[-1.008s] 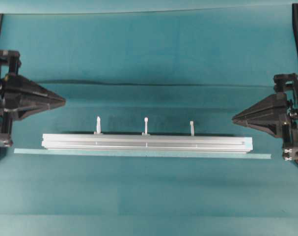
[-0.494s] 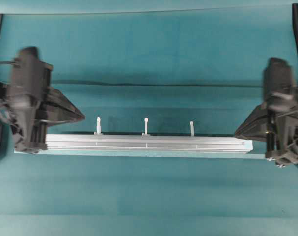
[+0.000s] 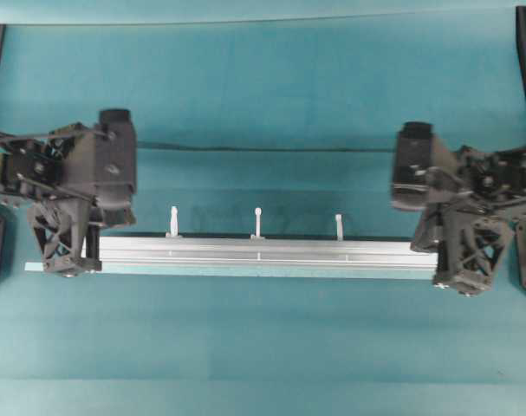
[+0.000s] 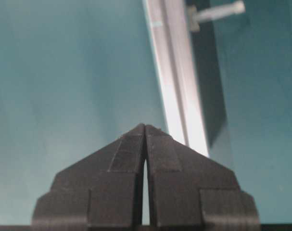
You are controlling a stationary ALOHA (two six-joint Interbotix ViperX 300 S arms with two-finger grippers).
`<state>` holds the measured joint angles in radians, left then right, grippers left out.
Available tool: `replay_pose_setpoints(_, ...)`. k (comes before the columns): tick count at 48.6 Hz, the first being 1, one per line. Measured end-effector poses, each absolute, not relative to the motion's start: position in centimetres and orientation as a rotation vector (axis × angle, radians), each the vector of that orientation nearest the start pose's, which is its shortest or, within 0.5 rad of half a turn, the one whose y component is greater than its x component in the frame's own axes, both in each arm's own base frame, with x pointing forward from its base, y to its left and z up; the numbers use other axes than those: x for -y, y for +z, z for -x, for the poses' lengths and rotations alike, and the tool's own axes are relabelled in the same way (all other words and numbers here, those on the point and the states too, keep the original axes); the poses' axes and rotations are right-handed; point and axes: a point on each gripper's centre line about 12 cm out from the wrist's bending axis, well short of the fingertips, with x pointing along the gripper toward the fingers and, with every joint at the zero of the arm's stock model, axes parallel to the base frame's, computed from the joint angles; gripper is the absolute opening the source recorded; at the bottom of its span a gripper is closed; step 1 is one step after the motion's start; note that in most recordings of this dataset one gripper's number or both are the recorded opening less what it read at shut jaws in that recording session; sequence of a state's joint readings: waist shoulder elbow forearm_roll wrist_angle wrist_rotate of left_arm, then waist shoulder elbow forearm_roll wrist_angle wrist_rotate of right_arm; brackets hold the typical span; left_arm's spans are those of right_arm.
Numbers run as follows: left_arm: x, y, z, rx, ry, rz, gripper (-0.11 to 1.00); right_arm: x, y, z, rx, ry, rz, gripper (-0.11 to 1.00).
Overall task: Lift the large metal rail with both hands.
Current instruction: 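Lower both open grippers over the rail near each end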
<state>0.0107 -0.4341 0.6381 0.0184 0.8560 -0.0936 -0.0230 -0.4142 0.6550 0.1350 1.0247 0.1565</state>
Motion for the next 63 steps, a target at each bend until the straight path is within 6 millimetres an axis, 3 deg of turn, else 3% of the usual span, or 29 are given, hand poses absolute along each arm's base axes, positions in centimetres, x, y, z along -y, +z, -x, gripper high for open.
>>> replay_pose_setpoints(10,-0.5,24.7,-28.5,-1.127,0.070,0.071,0.02,-0.2,23.4,-26.8,-1.383,-0.092,-0.233,0.00)
replay_pose_setpoints(26,-0.2,24.3,-28.7,-1.142,0.045,0.038,0.03,0.0,23.5,-27.6,-1.350,-0.072,-0.191,0.01)
replay_pose_setpoints(32,0.1,24.3,-28.6,-1.145,0.025,0.020,0.06,0.2,23.4,-27.8,-1.321,-0.075,-0.194,0.08)
replay_pose_setpoints(36,0.2,24.0,-28.6,-1.156,0.022,0.014,0.11,0.3,23.2,-28.2,-1.288,-0.076,-0.194,0.20)
replay_pose_setpoints(43,0.2,23.2,-28.3,-1.184,0.021,0.014,0.33,0.3,22.6,-28.4,-1.266,-0.077,-0.197,0.56)
replay_pose_setpoints(47,0.2,22.7,-28.1,-1.201,0.021,0.013,0.58,0.2,22.0,-28.5,-1.271,-0.073,-0.191,0.80)
replay_pose_setpoints(50,0.2,22.3,-28.0,-1.208,0.022,0.012,0.76,-0.1,21.6,-28.5,-1.276,-0.066,-0.183,0.92)
replay_pose_setpoints(56,0.2,21.2,-27.9,-1.214,0.021,0.011,0.98,-0.7,20.7,-28.6,-1.284,-0.045,-0.162,0.97)
replay_pose_setpoints(63,0.2,20.0,-28.0,-1.250,0.023,0.011,0.98,-0.7,20.0,-29.0,-1.287,-0.042,-0.155,0.96)
